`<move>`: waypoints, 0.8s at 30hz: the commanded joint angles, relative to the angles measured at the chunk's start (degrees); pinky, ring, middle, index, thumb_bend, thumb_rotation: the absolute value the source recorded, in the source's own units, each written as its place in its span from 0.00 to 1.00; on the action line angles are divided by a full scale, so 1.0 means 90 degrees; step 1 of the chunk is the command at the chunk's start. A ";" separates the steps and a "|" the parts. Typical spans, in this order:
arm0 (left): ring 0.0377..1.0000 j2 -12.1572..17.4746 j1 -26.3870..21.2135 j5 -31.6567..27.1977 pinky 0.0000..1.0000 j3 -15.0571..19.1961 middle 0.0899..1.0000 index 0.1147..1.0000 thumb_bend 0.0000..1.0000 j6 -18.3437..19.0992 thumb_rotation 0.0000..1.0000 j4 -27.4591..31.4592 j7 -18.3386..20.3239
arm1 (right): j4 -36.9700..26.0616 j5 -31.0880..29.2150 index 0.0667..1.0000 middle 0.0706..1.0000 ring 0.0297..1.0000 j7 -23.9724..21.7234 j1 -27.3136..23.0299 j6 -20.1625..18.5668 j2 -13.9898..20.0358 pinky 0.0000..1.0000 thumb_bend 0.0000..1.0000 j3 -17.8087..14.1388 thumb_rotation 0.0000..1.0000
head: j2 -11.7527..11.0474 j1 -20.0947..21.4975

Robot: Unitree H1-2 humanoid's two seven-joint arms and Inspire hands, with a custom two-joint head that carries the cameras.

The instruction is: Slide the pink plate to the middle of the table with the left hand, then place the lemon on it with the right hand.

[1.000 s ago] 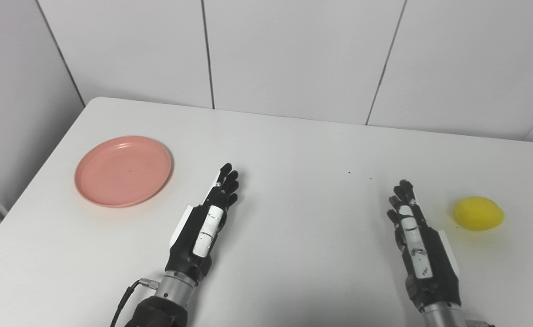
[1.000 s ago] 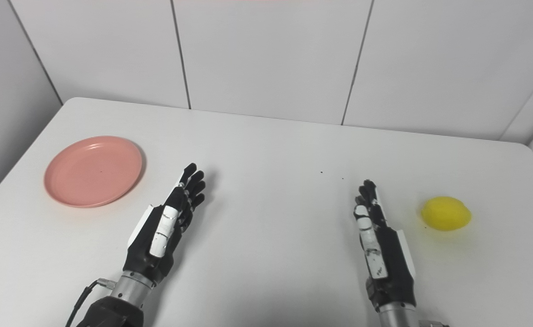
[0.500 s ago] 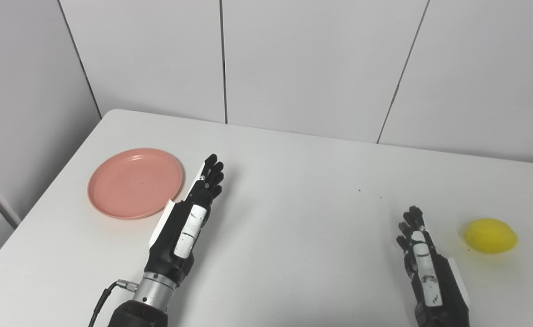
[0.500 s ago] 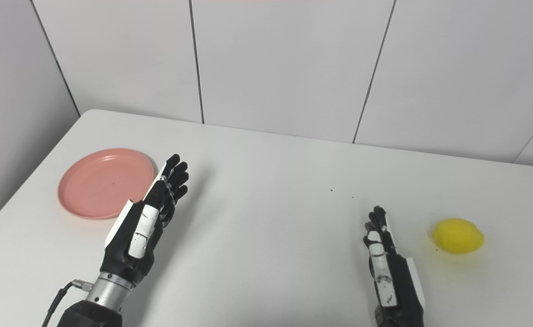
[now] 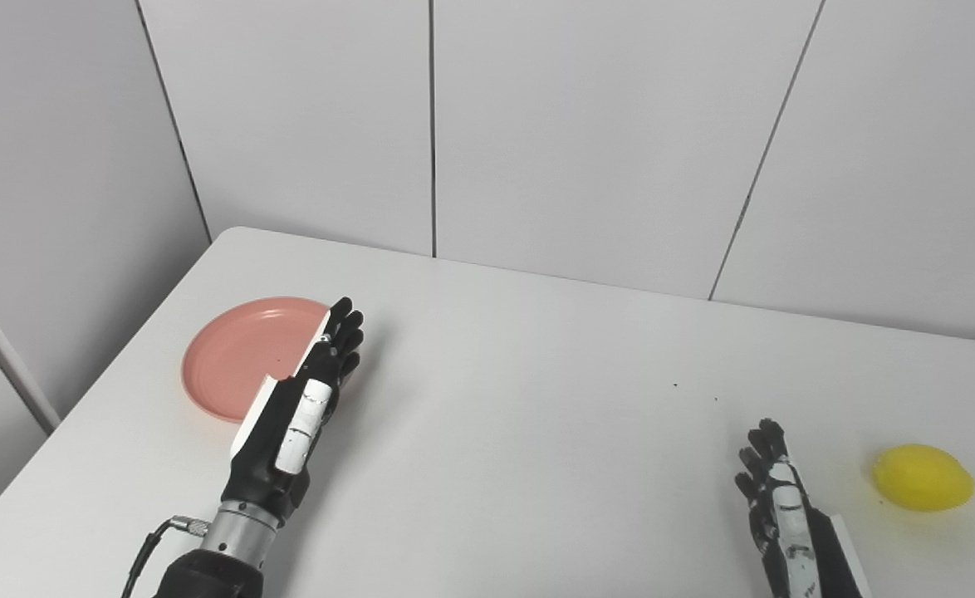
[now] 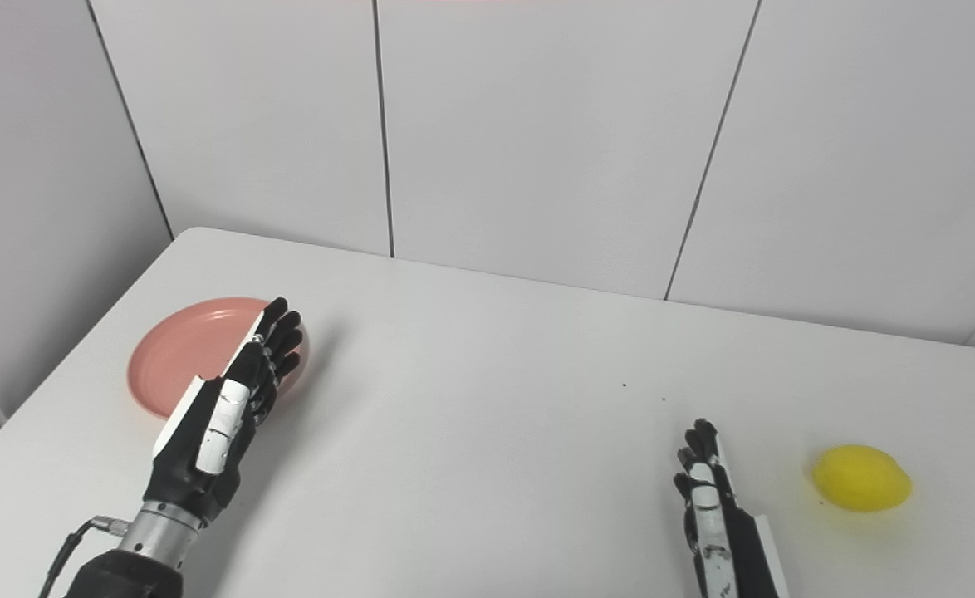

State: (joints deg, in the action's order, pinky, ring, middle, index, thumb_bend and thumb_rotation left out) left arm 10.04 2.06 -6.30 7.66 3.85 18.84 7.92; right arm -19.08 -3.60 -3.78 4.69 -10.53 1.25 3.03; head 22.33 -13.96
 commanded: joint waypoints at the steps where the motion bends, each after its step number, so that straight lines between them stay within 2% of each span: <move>1: 1.00 0.0273 -0.0245 -0.0108 1.00 0.0185 1.00 1.00 0.76 -0.0573 1.00 -0.0230 0.0029 | -0.0188 0.0016 1.00 1.00 1.00 0.0020 -0.0177 0.0358 -0.0041 1.00 0.38 -0.0011 1.00 | -0.0044 -0.0132; 3: 1.00 0.0449 -0.0301 -0.0141 1.00 0.0332 1.00 1.00 0.76 -0.0713 1.00 -0.0525 0.0028 | -0.0212 0.0015 1.00 1.00 1.00 0.0033 -0.0167 0.0326 -0.0061 1.00 0.37 -0.0026 1.00 | -0.0079 -0.0254; 6: 1.00 0.0617 -0.0362 -0.0307 1.00 0.0494 1.00 1.00 0.80 -0.0640 1.00 -0.0714 0.0038 | -0.0219 -0.0082 1.00 1.00 1.00 -0.0004 -0.0142 0.0374 -0.0065 1.00 0.35 -0.0057 1.00 | -0.0158 -0.0464; 9: 0.96 0.0724 -0.0438 -0.0329 0.96 0.0606 0.98 0.98 0.81 -0.0767 1.00 -0.0937 -0.0001 | -0.0220 -0.0161 1.00 1.00 1.00 -0.0038 -0.0124 0.0391 -0.0048 1.00 0.36 -0.0082 1.00 | -0.0202 -0.0580; 13: 0.93 0.0694 -0.0579 -0.0156 0.92 0.0726 0.93 0.93 0.79 -0.0870 1.00 -0.1128 -0.0221 | -0.0219 -0.0220 1.00 1.00 1.00 0.0014 -0.0101 0.0267 -0.0076 1.00 0.38 -0.0145 1.00 | -0.0305 -0.0806; 17: 0.90 0.0809 -0.0778 -0.0113 0.91 0.0829 0.89 0.88 0.84 -0.1035 1.00 -0.1427 -0.0285 | -0.0142 -0.0324 1.00 1.00 1.00 -0.0005 -0.0076 0.0204 -0.0049 1.00 0.45 -0.0221 0.96 | -0.0382 -0.0953; 20: 0.89 0.0883 -0.0918 -0.0014 0.90 0.0889 0.88 0.87 0.85 -0.1086 1.00 -0.1504 -0.0358 | -0.0115 -0.0380 1.00 1.00 1.00 -0.0041 -0.0059 0.0233 -0.0025 1.00 0.47 -0.0252 0.95 | -0.0439 -0.1054; 24: 0.84 0.0842 -0.1125 0.0126 0.84 0.1034 0.85 0.84 0.81 -0.1195 1.00 -0.1513 -0.0640 | -0.0108 -0.0433 1.00 1.00 1.00 -0.0089 -0.0034 0.0265 0.0009 1.00 0.50 -0.0266 0.94 | -0.0450 -0.1108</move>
State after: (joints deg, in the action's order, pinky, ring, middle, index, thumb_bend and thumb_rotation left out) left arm 16.62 -5.69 -5.96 16.11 -3.67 4.19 3.86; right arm -18.93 -6.77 -3.93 5.09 -10.34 1.10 0.94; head 18.28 -23.99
